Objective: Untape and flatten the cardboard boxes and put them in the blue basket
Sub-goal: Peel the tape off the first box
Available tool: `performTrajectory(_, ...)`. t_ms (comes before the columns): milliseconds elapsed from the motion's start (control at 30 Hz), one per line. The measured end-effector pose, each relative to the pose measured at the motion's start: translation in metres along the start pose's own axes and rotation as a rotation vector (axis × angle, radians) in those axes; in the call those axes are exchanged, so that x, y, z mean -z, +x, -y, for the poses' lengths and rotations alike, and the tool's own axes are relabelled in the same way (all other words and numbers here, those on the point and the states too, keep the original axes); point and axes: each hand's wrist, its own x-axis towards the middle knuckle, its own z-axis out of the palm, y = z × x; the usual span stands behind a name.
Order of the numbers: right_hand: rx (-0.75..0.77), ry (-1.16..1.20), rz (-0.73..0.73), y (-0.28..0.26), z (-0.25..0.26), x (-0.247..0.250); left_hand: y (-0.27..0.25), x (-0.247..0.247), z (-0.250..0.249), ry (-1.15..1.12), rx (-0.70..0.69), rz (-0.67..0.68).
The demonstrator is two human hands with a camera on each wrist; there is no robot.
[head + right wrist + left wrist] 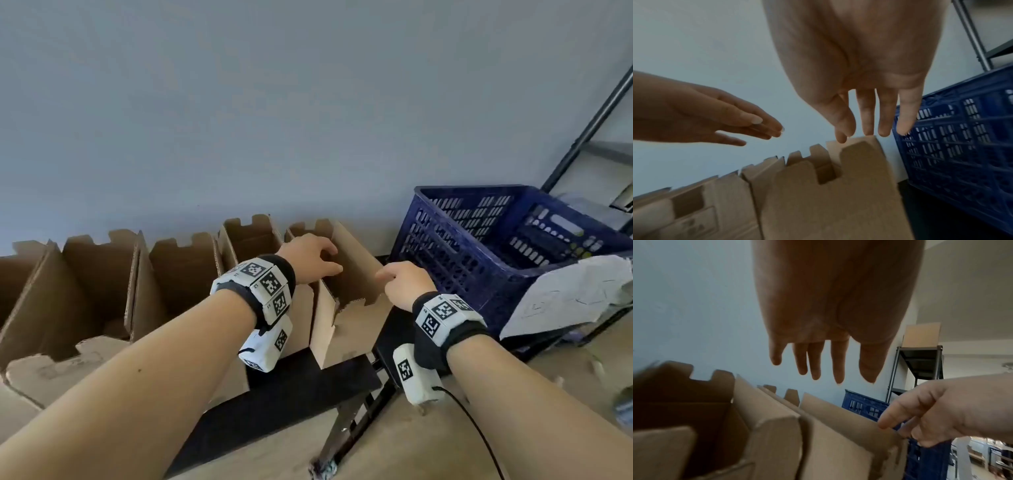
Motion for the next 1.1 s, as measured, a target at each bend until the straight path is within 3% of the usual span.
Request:
performTrajectory(300, 0.07, -0.02, 0.081, 0.04, -0.053, -0.007, 0.041, -0.05, -0.039, 0.079, 0.07, 0.24)
performTrajectory(600, 0.237, 0.05, 0.133, 0.084, -0.066, 0.028, 0.069, -0.054, -0.058, 0.132, 0.17, 0.189)
performTrajectory(833, 0.363, 0.224, 0.026, 0.098, -0.052, 0.055, 0.068, -0.042, -0.071, 0.111, 0.173, -0.094)
performTrajectory(967, 0.349, 0.492, -0.068, 0.102, -0.051, 0.071, 0.067, -0.029, -0.075, -0.11, 0.219, -0.289)
performTrajectory(1100, 0.336, 0.49, -0.037, 0.107, -0.06, 0.076, 0.065, -0.02, -0.074, -0.403, 0.291, -0.429)
